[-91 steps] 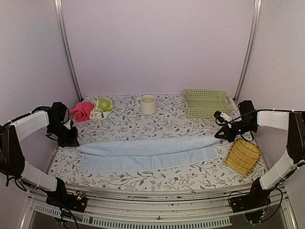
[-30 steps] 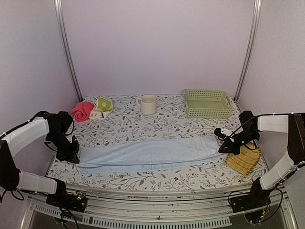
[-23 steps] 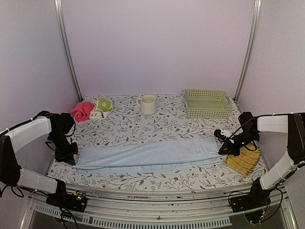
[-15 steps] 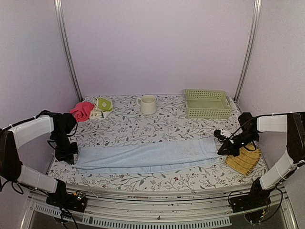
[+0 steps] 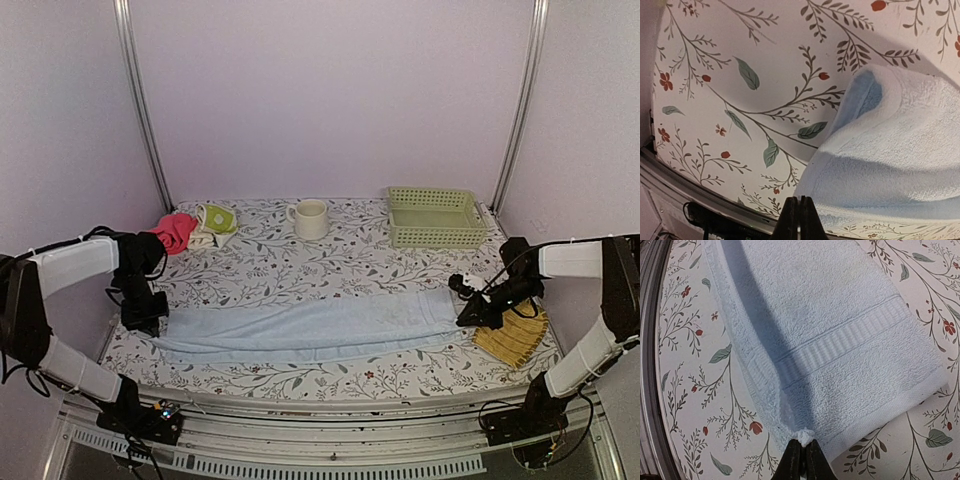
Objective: Roll the towels
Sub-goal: Fold the towel at the center of the board.
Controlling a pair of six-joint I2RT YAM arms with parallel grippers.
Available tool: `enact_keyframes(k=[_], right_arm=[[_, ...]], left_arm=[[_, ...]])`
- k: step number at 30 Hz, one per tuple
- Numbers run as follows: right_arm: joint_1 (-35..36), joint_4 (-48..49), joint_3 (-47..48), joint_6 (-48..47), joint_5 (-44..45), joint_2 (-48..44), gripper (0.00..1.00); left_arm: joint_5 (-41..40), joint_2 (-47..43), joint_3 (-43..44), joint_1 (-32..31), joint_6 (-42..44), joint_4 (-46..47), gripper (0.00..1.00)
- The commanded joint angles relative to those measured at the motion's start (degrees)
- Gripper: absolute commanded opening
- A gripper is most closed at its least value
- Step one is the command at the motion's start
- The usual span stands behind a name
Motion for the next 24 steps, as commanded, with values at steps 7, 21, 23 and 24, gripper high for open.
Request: enact_keyframes(k=[7,21,23,24], right_arm=[[-0.48,-4.48,-2.62,-4.04,0.4,-4.7,0.22],[-0.33,0.7,10.04,12.56,-3.37,-4.39,0.45],[-0.37,2.07,12.25,17.43,-2.89,-1.29,0.44],[-0.3,2.56,13.28,19.35,-2.6,0.12,0.42]], left_arm=[[3.91,-7.85,-1.84,-0.32,1.28,-1.69,0.26],[5.22,-3.67,4.71,0.4,3.89,10.07,0.48],[5.36,-1.44,3.9,1.3,4.43,12.61,0.48],[5.53,-0.23,3.45,2.12,4.88,13.64,0.48]])
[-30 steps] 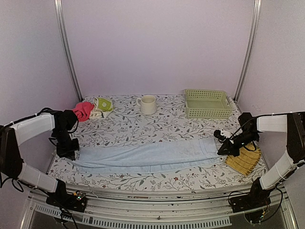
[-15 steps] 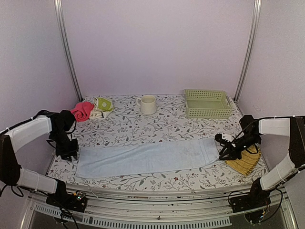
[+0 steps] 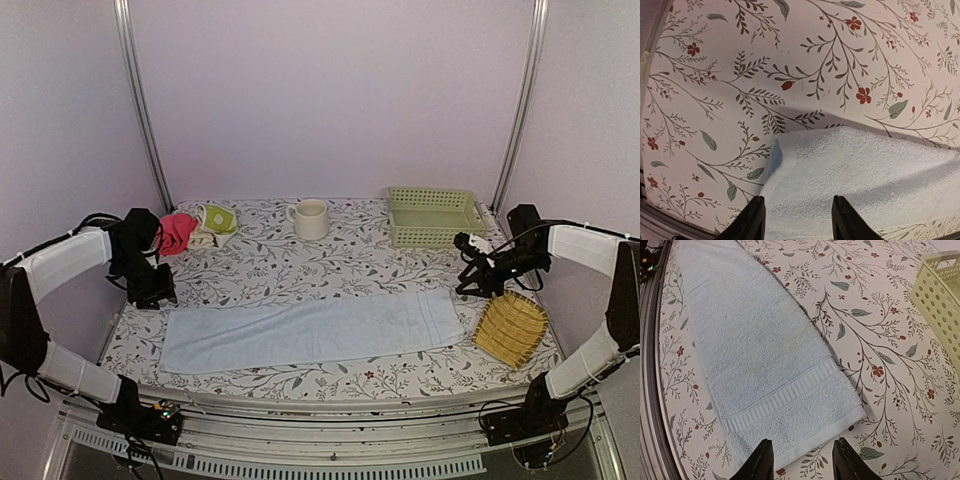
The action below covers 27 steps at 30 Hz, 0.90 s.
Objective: Roll the towels
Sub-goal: Fold the towel at the center of the board, then smooth out the towel at the center of the board.
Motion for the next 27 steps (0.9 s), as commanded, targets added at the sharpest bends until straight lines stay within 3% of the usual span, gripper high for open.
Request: enact_keyframes(k=[1,19,24,27], right_arm=[[0.1,6.22,4.07,13.49,1.03,6.13,0.42],[2.73,9.43,7.25,21.33,4.63,17.38,0.4],[2.7,9.85,7.39,22.88,6.89,18.46,0.4],[2.79,10.52,7.26,23.84,7.87,19.36,0.39]], left_arm=[[0.76,4.87,-2.29,2.61,2.32,7.13,0.46],[9.44,11.39,-6.03,6.37,7.45,13.98,0.28],[9.89,11.38,-5.04,6.56,7.93,14.32,0.0],[10.01,10.65,-3.85,6.76,7.93,14.29,0.0]])
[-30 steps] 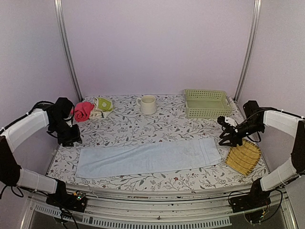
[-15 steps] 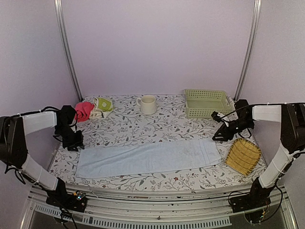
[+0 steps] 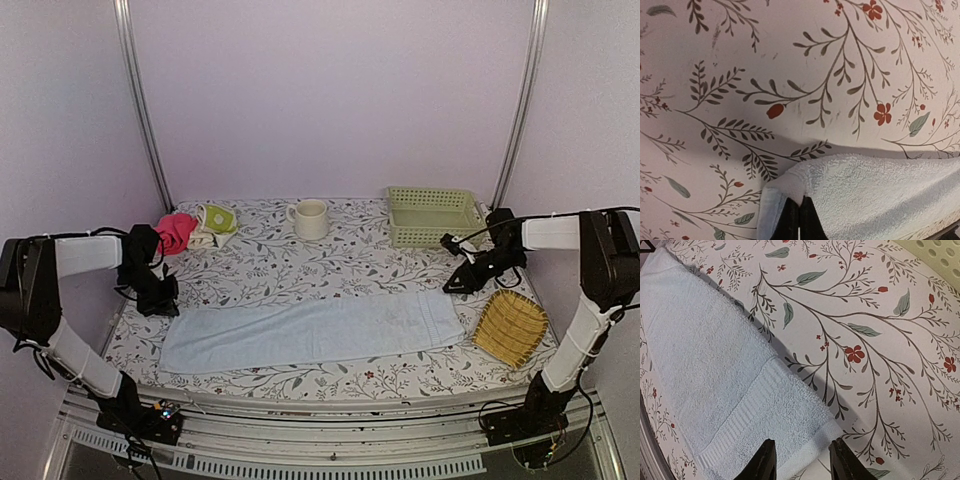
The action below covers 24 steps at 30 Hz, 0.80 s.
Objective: Roll the towels
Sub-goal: Smooth out the towel at the center of the board.
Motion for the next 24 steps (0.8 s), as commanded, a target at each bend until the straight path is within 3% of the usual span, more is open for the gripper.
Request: enact_keyframes(k=[1,15,24], right_arm=[[0.34,1.42,0.69,2.54,2.37,2.29,0.39],[1.19,3.94,-0.68,4.05,9.03,6.75,0.36],[1.34,4.76,-0.66,4.7,9.94,8.27,0.33]], left_arm=[[1.06,-0.99,2.1,0.69,0.65,0.93,0.0],[0.79,0.54,5.87,3.54,1.97,2.1,0.0],[9.75,6.68,7.9,7.41,3.38,6.5,0.0]])
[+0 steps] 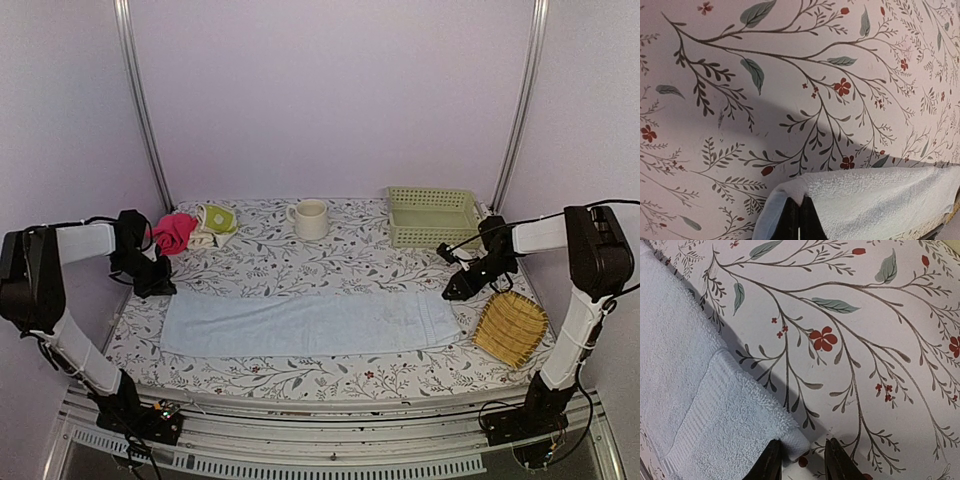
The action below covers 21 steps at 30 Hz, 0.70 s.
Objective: Roll the towels
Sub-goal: Smooth out the towel at the center of the board.
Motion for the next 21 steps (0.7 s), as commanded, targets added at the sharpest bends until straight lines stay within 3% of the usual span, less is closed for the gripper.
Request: enact_keyframes(k=[1,3,6,10,16,21], right_arm=[[0.47,-0.02,-0.43,0.95,2.5,2.29,0.33],[0.48,-0.08,-0.21,1.11,2.54,1.95,0.32],[0.48,-1.19,0.38,1.31,2.47,0.25,0.32],[0.44,-2.92,1.13,2.05,2.79,-3.55,0.34],[1.8,-3.9,0.67,2.79,-3.44,-7.71,0.34],[5.69,-2.9,0.24,2.05,-3.26,-6.74,0.34]], left_arm=[[5.16,4.45,1.37,1.82,1.61,3.95,0.0],[7.02,5.76,1.3,1.89,1.87,4.8,0.01],[7.2,4.98,0.84,1.91,2.0,5.76,0.15],[5.37,1.38,-0.22,1.91,1.85,4.58,0.26],[3.9,0.22,-2.75,2.0,3.6,3.36,0.24],[3.79,2.5,-3.6,2.0,3.74,3.45,0.25]])
